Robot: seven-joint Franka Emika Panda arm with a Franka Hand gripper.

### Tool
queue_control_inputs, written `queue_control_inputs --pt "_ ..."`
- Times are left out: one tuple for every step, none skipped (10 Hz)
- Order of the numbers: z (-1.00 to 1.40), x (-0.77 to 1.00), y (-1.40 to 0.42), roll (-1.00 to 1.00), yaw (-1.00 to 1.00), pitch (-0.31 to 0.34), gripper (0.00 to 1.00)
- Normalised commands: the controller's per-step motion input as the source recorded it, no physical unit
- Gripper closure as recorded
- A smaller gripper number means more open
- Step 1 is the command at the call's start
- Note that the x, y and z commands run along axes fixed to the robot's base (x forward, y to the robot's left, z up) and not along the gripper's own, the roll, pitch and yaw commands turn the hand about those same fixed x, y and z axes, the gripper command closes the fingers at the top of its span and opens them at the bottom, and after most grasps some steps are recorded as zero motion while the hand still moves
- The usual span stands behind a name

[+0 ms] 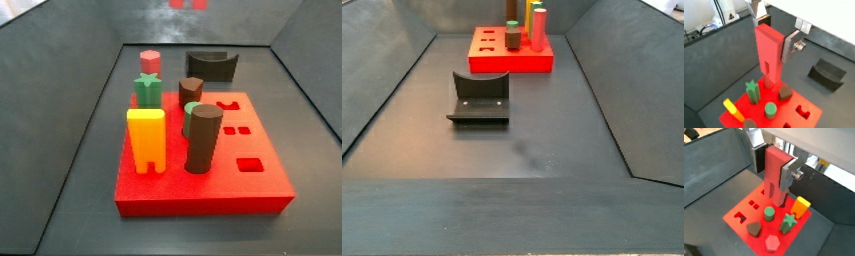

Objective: Pick up the double-square object. Move up. Rotate the double-square object. Place the double-square object on the fixture. Regrasp the double-square object. Move to above the board. Insert the double-square object.
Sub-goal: Insert the double-square object.

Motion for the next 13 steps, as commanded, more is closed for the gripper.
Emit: queue_control_inputs --pt "-0.3 1.0 -0.23 0.0 0.0 0.0 1.0" --pt "-0.36 1.0 -0.13 0.0 0.0 0.0 1.0" --pt "-0.43 1.0 -0.08 -0.03 0.0 0.0 1.0" --pt "-0.43 1.0 -0.08 -0.03 0.0 0.0 1.0" --pt "-0.44 1.0 -0.07 -0.02 0.0 0.0 1.0" --pt "-0.46 1.0 -0.07 -0.01 0.0 0.0 1.0" --pt "-0.47 1.0 -0.06 0.0 0.0 0.0 1.0" --pt "-0.47 1.0 -0.05 0.0 0.0 0.0 1.0" --pt "-0.53 1.0 0.0 -0.02 0.0 0.0 1.0" --pt "-0.59 1.0 0.0 -0.04 0.0 0.0 1.0" --pt "-0.71 1.0 0.11 0.0 0.01 0.014 1.0" --pt "-0.68 0.77 0.14 -0.01 0.04 0.013 1.0" --pt "-0.67 0.77 0.13 -0.01 0.03 0.02 1.0"
